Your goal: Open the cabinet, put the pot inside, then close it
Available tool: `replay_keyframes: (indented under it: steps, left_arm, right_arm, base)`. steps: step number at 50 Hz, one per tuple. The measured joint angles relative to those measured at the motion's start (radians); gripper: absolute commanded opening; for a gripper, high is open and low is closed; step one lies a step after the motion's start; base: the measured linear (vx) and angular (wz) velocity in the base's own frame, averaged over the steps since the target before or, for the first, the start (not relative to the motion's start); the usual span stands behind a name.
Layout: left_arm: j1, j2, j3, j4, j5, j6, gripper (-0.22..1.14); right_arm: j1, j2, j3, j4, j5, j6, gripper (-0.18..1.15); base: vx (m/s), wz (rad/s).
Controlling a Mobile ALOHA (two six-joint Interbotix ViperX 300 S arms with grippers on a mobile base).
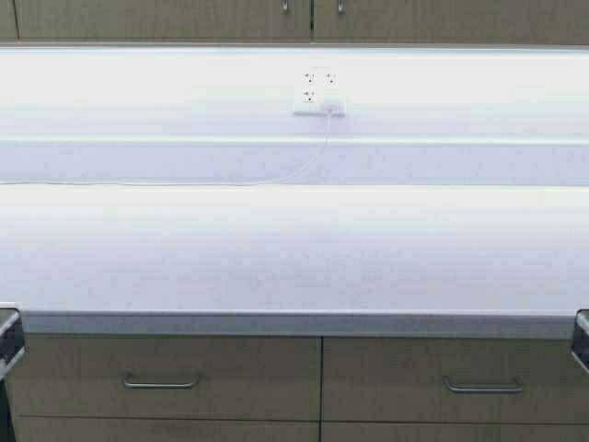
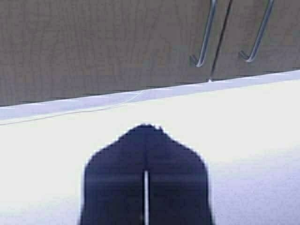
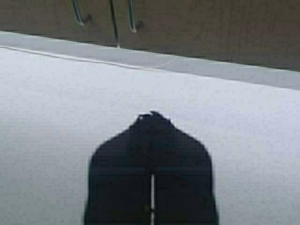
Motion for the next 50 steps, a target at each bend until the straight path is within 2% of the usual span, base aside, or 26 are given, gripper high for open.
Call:
replay_keyframes:
  steps: [50]
  left_arm:
    - [0.000, -0.031, 0.083, 0.002, 0.000, -0.017, 0.03]
  right_arm:
    - [0.002, -0.011, 0.006, 0.000, 0.002, -0.009, 0.06]
  base:
    - [0.00, 0.00]
